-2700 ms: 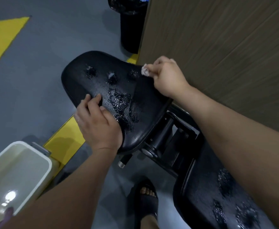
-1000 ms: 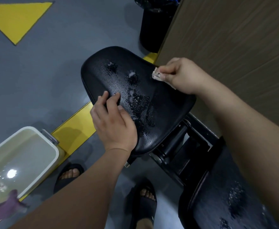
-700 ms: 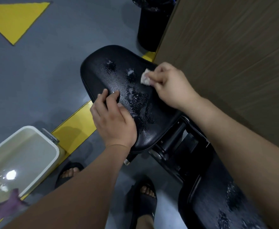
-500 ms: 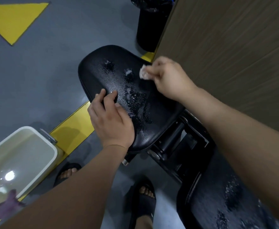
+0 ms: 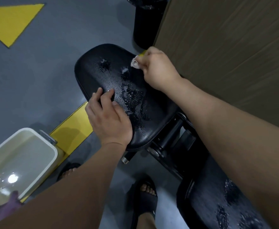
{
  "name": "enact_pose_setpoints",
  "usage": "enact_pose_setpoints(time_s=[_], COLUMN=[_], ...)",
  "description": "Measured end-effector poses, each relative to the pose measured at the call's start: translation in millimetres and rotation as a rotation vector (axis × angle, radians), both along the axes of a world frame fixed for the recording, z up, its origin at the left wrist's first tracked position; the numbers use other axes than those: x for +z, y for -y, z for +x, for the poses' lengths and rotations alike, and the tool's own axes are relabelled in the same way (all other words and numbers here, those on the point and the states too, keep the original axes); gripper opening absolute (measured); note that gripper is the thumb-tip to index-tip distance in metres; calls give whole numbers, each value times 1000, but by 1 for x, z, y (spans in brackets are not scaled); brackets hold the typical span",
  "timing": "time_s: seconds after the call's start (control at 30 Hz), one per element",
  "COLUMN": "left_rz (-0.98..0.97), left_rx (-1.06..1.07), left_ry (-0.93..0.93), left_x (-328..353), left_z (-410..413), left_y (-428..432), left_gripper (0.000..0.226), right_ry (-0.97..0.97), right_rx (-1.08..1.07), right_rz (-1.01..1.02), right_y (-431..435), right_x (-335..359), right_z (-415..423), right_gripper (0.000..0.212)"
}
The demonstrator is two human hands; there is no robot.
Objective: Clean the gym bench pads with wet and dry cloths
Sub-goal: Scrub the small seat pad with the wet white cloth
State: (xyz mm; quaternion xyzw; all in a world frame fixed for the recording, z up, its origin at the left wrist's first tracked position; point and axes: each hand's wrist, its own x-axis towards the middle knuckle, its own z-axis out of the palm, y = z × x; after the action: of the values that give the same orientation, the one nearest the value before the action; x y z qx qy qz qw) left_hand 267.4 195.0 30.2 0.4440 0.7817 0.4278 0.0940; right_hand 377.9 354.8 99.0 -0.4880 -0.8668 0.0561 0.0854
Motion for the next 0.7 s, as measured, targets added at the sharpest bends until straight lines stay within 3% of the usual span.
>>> enact_pose_setpoints(time_s=[0.2, 0.3, 0.4, 0.53, 0.7], left_rz=[-12, -2, 1, 21, 16], left_rx=[11, 5, 5, 14, 25], left_ry=[-15, -20, -10, -31, -34], left_x=[-1, -1, 0, -1, -2], left_z=[0, 0, 0, 0, -1], left_y=[-1, 0, 0, -1, -2], left_gripper=[38, 37, 37, 36, 37], right_ry=[-124, -88, -20, -116, -120], right_rx=[152, 272, 161, 24, 302], right_rz=[-17, -28, 60, 88, 1], right_y=[76, 86, 56, 75, 119], right_x=[7, 12, 8, 0, 11], right_z=[18, 33, 34, 23, 38], right_gripper=[18, 23, 23, 19, 27])
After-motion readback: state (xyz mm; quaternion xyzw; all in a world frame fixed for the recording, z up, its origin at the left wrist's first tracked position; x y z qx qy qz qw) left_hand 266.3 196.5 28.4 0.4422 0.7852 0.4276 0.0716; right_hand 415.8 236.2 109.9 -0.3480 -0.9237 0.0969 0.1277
